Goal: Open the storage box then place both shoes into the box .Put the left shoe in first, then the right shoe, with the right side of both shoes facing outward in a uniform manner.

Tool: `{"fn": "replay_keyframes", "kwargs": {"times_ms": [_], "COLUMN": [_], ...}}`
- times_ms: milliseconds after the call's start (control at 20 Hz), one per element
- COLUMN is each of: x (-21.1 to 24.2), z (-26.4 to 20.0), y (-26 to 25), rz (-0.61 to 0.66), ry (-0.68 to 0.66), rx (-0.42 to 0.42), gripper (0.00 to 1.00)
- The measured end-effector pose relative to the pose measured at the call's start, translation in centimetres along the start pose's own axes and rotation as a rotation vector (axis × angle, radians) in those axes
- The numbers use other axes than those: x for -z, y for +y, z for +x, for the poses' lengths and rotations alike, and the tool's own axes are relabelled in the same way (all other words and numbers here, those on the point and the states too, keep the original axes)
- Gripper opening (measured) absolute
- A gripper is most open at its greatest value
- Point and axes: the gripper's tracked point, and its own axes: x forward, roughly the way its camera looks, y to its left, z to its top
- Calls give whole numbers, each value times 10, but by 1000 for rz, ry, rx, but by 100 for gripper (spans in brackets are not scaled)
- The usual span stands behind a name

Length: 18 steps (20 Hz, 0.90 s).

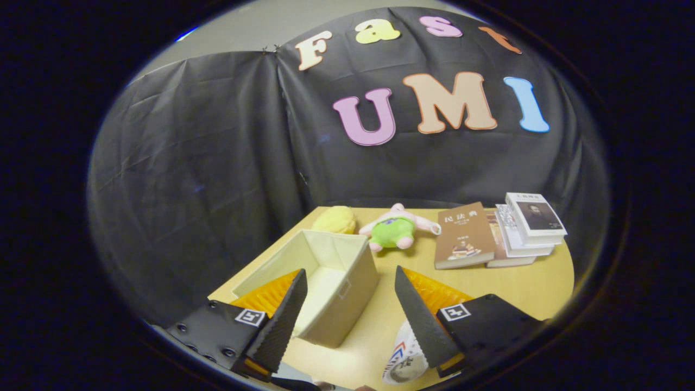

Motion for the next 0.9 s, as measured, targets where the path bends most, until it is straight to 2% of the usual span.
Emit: {"fn": "replay_keyframes", "kwargs": {"times_ms": [300,900], "x": [46,160], "z": [-2,4], "y": [-53,-116], "rz": [-28,-105], "ry": [86,403], "rx": [67,76], "gripper": [100,100]}}
